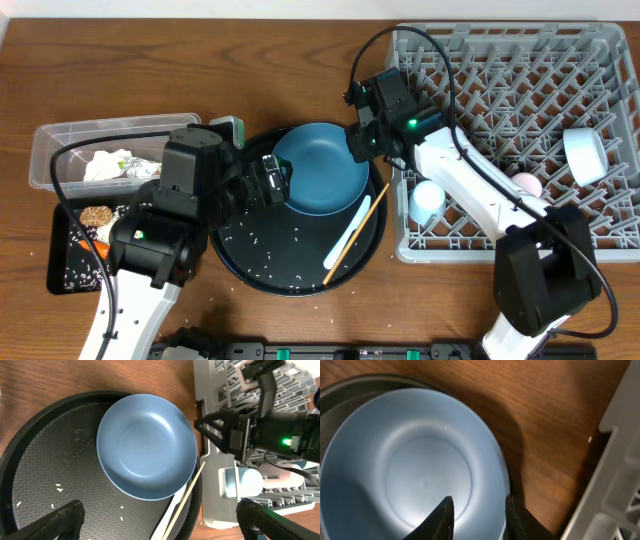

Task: Sort waste into correct bins and load items into the dishwasher rack
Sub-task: 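Grasp the right edge of the blue plate with the right gripper, then lift the blue plate and carry it right over the rack, then lower the blue plate upright into the rack's back and release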

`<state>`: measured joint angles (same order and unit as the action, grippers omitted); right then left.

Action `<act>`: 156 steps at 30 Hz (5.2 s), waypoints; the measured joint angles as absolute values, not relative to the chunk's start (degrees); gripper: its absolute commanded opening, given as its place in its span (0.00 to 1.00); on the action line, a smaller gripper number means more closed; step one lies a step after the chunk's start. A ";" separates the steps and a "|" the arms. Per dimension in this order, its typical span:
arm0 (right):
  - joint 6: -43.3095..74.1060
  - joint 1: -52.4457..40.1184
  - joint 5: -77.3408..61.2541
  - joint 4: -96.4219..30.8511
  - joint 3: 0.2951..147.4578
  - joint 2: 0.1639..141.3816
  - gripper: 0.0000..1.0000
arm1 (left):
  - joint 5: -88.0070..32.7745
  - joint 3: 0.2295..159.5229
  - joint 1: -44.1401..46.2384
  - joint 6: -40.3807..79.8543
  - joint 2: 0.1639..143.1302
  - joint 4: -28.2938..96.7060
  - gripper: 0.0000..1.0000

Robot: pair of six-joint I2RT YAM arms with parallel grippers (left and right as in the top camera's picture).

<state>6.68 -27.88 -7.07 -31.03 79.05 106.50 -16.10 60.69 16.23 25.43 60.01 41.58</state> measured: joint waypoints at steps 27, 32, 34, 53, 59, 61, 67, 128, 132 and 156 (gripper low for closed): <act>5.15 -27.90 -4.84 -15.70 71.77 112.88 0.01 | -16.10 60.69 16.23 25.43 60.01 41.58 0.98; 5.39 -27.90 -4.95 -15.81 71.77 112.75 0.01 | -16.10 60.69 16.23 25.43 60.01 41.58 0.98; 5.39 -27.90 -4.99 -16.16 71.83 112.40 0.01 | -16.12 60.69 16.23 25.43 60.01 41.60 0.98; 3.33 -27.83 -0.45 -26.37 73.80 84.12 0.01 | -16.12 60.69 16.23 25.43 60.01 41.60 0.98; 2.74 -22.55 10.44 -30.35 73.80 79.61 0.01 | -16.10 60.69 16.23 25.43 60.01 41.60 0.98; 2.26 -18.81 13.50 -31.24 73.80 78.50 0.01 | -16.10 60.69 16.23 25.43 60.01 41.60 0.98; -3.38 -2.59 23.59 -29.34 73.80 77.52 0.01 | -16.12 60.69 16.23 25.43 60.01 41.63 0.98; -76.90 0.47 51.77 22.87 75.22 106.59 0.01 | -16.12 60.69 16.23 25.43 60.01 41.60 0.98; -76.03 -0.73 52.75 18.59 75.88 105.86 0.01 | -16.10 60.69 16.23 25.43 60.01 41.63 0.98; -79.96 -7.49 53.39 18.48 75.92 105.19 0.01 | -16.10 60.69 16.23 25.43 60.01 41.60 0.98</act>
